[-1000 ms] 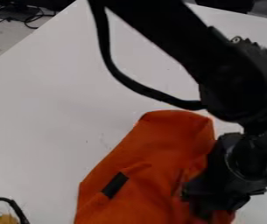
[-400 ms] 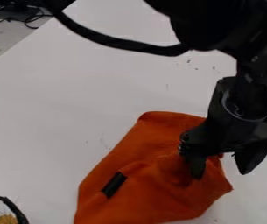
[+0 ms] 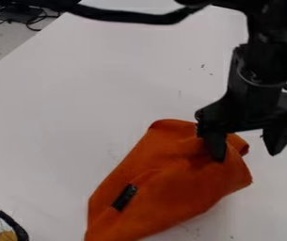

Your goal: Pick the cloth and place it to the bottom right

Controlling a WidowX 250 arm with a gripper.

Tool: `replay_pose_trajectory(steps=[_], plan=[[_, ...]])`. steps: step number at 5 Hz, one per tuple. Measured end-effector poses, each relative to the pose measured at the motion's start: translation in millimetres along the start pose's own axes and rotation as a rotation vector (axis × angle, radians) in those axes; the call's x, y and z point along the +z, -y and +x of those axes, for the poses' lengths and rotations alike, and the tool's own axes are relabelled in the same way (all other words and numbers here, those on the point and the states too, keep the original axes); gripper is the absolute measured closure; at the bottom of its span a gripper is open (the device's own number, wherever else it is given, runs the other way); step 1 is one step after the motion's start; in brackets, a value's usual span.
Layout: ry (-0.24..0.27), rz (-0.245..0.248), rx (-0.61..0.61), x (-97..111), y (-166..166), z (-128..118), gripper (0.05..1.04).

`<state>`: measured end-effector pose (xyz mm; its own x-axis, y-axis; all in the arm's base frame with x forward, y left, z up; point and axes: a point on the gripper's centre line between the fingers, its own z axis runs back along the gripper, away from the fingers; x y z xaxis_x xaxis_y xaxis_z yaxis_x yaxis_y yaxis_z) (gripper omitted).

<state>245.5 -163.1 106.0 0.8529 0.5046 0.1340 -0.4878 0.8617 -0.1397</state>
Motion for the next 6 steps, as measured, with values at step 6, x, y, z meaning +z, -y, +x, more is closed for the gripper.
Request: replay_pose_trajectory(steps=[6], plan=[[-0.093, 0.158, 0.059, 21, -59, 60, 0.084]])
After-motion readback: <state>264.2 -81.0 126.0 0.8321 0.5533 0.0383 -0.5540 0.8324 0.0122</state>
